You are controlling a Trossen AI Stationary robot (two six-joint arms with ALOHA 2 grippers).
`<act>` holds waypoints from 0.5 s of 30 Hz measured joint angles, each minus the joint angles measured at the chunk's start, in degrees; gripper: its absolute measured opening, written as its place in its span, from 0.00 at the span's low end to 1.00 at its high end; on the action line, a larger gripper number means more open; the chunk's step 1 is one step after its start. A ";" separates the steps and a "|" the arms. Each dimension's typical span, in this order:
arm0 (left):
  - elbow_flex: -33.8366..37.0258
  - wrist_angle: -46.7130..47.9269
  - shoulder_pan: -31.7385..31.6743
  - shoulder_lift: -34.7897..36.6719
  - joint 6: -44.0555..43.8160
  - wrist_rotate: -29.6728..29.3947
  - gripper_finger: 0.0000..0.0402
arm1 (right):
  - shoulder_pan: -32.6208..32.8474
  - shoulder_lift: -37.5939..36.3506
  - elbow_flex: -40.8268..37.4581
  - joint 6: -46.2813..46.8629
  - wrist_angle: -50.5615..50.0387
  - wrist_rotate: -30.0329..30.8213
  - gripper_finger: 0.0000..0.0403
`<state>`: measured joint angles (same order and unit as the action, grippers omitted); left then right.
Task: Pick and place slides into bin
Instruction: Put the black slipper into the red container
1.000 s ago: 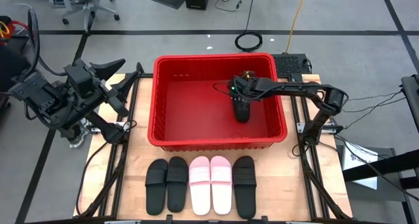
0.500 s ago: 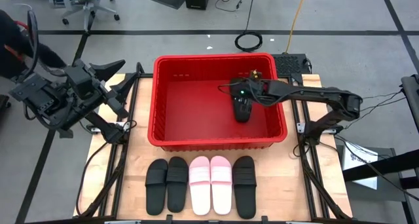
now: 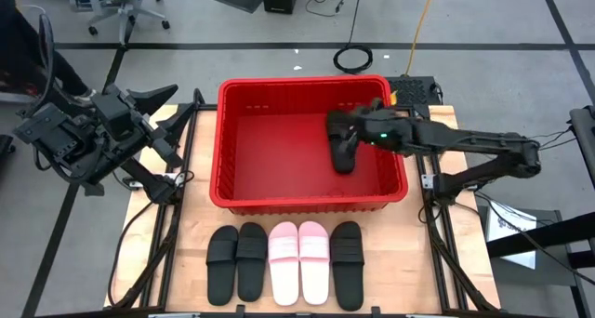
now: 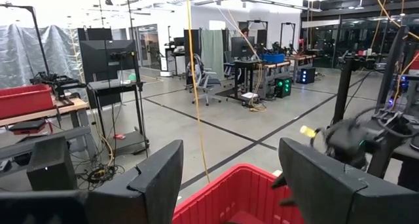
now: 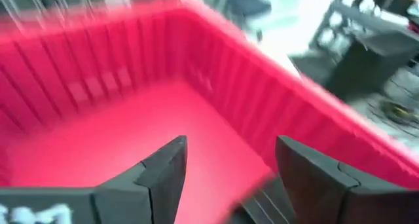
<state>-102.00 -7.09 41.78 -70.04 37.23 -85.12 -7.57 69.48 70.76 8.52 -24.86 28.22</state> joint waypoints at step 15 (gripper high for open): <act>0.00 -0.04 1.59 -0.02 -0.02 0.12 0.64 | 3.16 -3.50 0.00 13.89 57.32 -24.03 0.53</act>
<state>-102.00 -7.13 43.36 -70.06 37.21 -85.00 -4.42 65.98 70.76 22.40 32.46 4.19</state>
